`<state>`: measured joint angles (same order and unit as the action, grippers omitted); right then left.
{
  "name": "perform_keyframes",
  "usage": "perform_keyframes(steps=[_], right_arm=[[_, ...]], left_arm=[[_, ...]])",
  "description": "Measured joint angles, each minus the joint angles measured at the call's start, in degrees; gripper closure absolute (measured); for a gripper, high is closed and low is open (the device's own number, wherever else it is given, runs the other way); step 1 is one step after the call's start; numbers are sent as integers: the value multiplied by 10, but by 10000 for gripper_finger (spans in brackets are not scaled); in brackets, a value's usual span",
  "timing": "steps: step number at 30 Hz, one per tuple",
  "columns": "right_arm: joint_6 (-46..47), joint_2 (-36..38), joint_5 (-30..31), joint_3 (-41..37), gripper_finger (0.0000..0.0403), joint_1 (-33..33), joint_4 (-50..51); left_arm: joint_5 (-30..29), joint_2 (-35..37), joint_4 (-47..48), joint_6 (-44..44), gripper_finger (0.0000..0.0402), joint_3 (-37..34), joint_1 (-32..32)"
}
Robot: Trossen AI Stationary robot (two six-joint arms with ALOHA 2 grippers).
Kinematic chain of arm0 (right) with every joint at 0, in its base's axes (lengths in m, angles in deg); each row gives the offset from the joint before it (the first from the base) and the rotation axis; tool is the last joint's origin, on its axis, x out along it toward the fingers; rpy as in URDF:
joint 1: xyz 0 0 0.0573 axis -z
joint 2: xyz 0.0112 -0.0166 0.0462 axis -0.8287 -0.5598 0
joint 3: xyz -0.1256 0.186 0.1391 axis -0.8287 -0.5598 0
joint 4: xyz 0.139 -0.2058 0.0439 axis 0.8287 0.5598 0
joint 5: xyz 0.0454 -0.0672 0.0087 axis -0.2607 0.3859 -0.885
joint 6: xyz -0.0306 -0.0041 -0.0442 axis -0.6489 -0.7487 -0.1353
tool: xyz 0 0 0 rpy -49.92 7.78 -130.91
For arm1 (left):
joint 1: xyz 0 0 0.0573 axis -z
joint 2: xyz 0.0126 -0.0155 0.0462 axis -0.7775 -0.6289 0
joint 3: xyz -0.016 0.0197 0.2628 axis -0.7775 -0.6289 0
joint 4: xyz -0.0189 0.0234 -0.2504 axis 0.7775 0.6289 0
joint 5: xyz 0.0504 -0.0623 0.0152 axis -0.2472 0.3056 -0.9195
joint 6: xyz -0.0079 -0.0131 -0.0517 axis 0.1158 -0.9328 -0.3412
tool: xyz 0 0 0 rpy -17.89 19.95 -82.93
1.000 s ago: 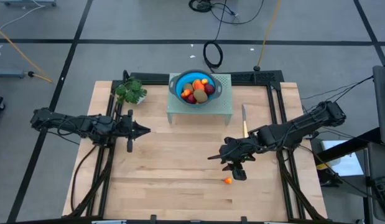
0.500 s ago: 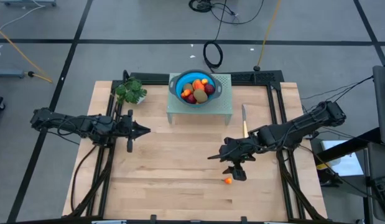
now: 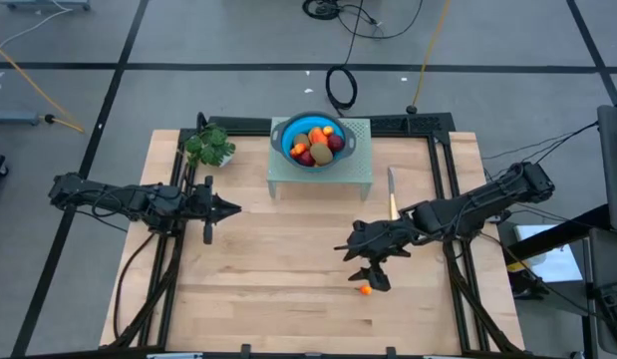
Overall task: Pick & Place Fruit
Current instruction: Put the peach into the colander on the shelf
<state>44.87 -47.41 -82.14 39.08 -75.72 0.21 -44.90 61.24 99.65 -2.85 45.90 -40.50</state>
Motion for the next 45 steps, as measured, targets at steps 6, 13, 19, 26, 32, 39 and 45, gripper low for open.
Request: perform_keyframes(steps=[6,13,19,26,32,39,45], right_arm=[[3,0,29,0,144,-34,35],[44,-4,91,0,145,-82,89],[77,-42,90,0,143,-111,92],[111,-70,93,0,145,-131,91],[139,-70,136,0,143,-138,91],[154,-112,134,0,146,-141,94],[158,-162,136,0,143,-141,97]], left_arm=[[0,0,0,0,380,0,0],[0,0,0,0,380,0,0],[0,0,0,0,380,0,0],[0,0,0,0,380,0,0],[0,0,0,0,380,0,0],[0,0,0,0,380,0,0],[0,0,0,0,380,0,0]])
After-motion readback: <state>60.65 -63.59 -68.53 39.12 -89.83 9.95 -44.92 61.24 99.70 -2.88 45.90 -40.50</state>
